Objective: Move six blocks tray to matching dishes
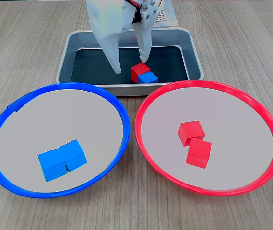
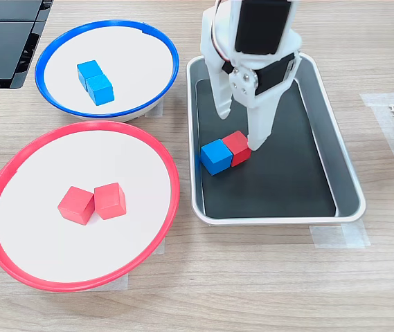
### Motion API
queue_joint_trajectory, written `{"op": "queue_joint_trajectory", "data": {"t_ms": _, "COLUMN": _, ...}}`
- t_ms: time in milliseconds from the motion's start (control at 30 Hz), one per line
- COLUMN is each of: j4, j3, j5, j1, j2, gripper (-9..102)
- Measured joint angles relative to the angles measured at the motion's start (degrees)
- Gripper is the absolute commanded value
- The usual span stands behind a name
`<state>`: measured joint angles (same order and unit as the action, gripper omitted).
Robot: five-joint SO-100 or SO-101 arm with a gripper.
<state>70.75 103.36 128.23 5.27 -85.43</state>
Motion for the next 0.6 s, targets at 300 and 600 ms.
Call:
{"op": "queue_joint_trajectory", "data": {"t_ms": 300, "j4": -1.58, "j3": 2.99, "j5": -5.36, "j1": -2.46, "j2": 0.44, "gripper": 2}}
{"op": "queue_joint_trajectory", "data": {"t_ms": 600, "j4": 15.12, "j3": -2.29, "j5": -4.75, "j1": -5.98, "j2": -3.52, "gripper": 1}}
